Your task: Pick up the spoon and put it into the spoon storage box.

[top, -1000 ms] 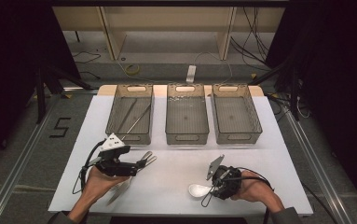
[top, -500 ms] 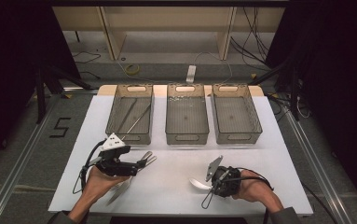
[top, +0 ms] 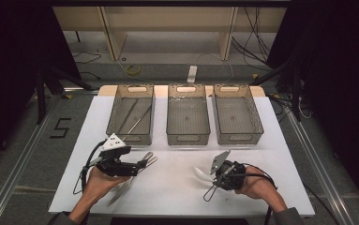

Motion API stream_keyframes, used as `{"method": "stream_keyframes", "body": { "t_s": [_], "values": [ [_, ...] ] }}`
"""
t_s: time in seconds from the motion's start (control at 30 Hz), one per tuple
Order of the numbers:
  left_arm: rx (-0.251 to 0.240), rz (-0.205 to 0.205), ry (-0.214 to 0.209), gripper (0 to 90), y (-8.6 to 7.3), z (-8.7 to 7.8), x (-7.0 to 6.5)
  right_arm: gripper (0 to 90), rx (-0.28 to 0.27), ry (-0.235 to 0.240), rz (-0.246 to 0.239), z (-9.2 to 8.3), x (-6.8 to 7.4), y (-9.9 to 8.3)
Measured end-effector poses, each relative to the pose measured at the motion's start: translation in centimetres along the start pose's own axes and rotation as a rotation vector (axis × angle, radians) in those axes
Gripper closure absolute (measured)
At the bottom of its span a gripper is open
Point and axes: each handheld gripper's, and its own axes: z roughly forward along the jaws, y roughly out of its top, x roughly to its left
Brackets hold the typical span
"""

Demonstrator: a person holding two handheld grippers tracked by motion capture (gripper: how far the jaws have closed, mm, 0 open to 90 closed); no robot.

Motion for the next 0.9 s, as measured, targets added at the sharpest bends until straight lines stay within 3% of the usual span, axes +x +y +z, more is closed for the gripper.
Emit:
{"method": "stream_keyframes", "body": {
  "t_s": [0.23,0.5,0.9],
  "values": [
    [0.025,-0.008,0.013,15.8,0.0,0.2,0.2,86.6,-0.076,-0.053,0.064,-1.1,-1.3,0.5],
    [0.059,-0.013,0.031,16.1,-0.1,0.5,0.4,86.5,-0.147,-0.078,0.115,-2.5,-3.2,1.6],
    [0.051,-0.019,0.036,16.2,0.0,0.4,0.5,86.5,-0.223,-0.124,0.186,-4.0,-6.0,4.7]
  ]
}}
